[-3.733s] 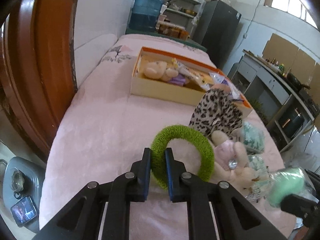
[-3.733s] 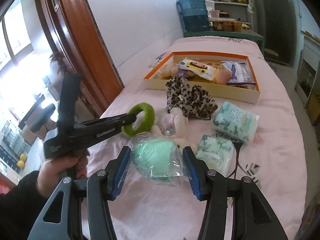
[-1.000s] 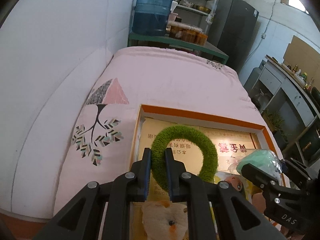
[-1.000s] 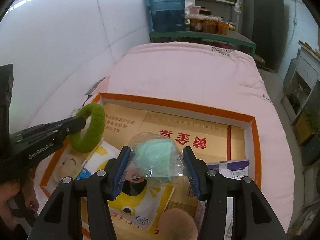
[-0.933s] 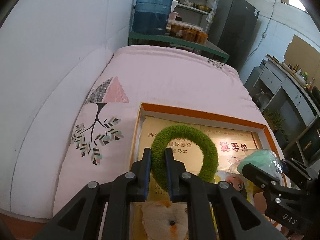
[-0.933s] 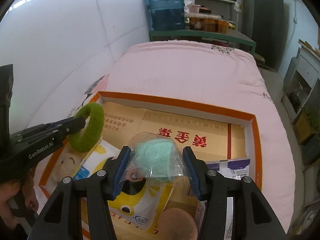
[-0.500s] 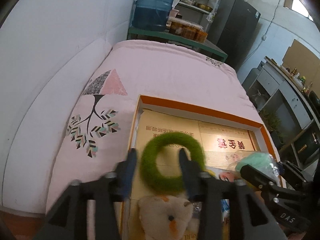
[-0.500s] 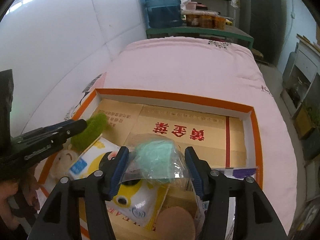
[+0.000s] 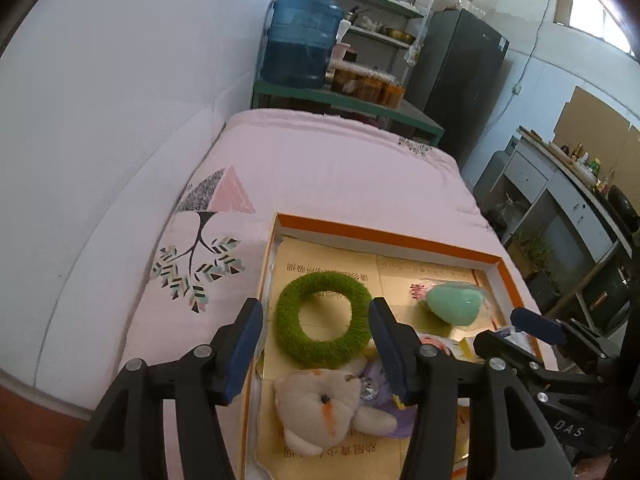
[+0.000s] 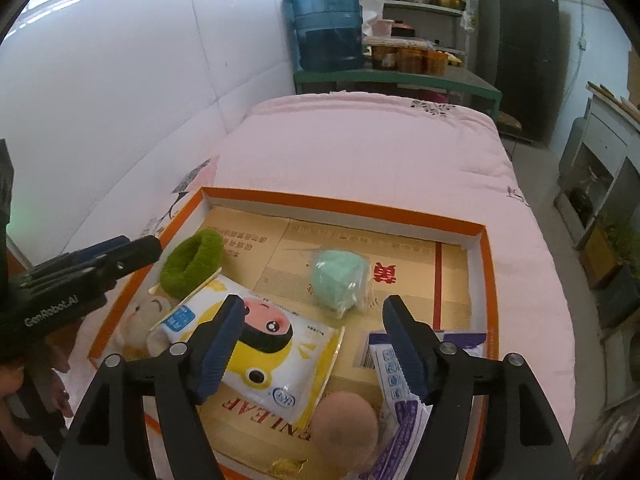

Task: Organize soft objects
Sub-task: 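Open left gripper to drop the ring while right gripper releases the sponge, then move both grippers back toward the remaining pile of soft items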

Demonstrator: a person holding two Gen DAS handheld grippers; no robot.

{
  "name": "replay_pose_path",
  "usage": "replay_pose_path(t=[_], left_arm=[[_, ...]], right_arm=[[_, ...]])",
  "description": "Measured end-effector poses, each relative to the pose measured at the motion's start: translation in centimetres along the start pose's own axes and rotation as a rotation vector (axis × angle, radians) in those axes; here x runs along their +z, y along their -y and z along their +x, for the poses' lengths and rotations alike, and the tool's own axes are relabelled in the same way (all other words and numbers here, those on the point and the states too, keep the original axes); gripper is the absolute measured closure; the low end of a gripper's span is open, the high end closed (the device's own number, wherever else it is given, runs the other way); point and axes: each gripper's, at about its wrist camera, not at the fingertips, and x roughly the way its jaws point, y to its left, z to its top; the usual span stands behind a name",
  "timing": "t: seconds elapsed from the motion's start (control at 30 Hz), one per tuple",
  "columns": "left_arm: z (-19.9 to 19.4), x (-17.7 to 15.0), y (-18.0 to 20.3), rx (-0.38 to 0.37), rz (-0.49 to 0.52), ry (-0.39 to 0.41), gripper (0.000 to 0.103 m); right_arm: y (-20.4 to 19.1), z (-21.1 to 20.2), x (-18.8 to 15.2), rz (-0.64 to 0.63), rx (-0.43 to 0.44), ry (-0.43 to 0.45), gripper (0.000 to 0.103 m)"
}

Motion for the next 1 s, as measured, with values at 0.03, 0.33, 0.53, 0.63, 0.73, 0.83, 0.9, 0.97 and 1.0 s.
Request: replay_pose_path(t=[0.03, 0.33, 0.53, 0.63, 0.73, 0.83, 0.9, 0.97, 1.0], left_arm=[[-0.4, 0.0, 0.1, 0.000, 0.004, 0.008, 0.048], [-3.4, -0.6, 1.7, 0.011, 0.060, 0.068, 0.048], [-5.3, -1.2, 2.1, 0.004, 0.066, 0.093, 0.048], [-6.1, -1.6, 2.3, 0.005, 0.070, 0.108, 0.048], [-7.0, -2.0, 2.5, -0.001, 0.071, 0.122, 0.048], [-7.9, -2.5, 2.8, -0.001, 0.078, 0.134, 0.048], [-8.3, -2.7, 2.9, 0.002, 0.086, 0.142, 0.048], [-8.8, -3.0, 3.1, 0.005, 0.093, 0.151, 0.048], [-9.2, -3.2, 3.2, 0.006, 0.095, 0.159, 0.048]], right_arm=[[0.0, -0.2, -0.1, 0.001, -0.001, 0.001, 0.030], [-0.4, -2.7, -0.6, 0.004, -0.001, 0.026, 0.030], [-1.0, -4.3, -1.1, -0.001, -0.010, 0.041, 0.030], [-1.5, -5.2, -1.4, -0.011, -0.024, 0.051, 0.030], [-1.9, -6.1, -1.9, -0.014, -0.035, 0.059, 0.030], [-2.2, -7.0, -2.4, -0.013, -0.039, 0.064, 0.030], [-2.3, -7.5, -2.8, -0.014, -0.042, 0.068, 0.030], [-2.5, -8.2, -3.1, -0.014, -0.041, 0.072, 0.030], [-2.6, -8.5, -3.3, -0.012, -0.039, 0.075, 0.030]])
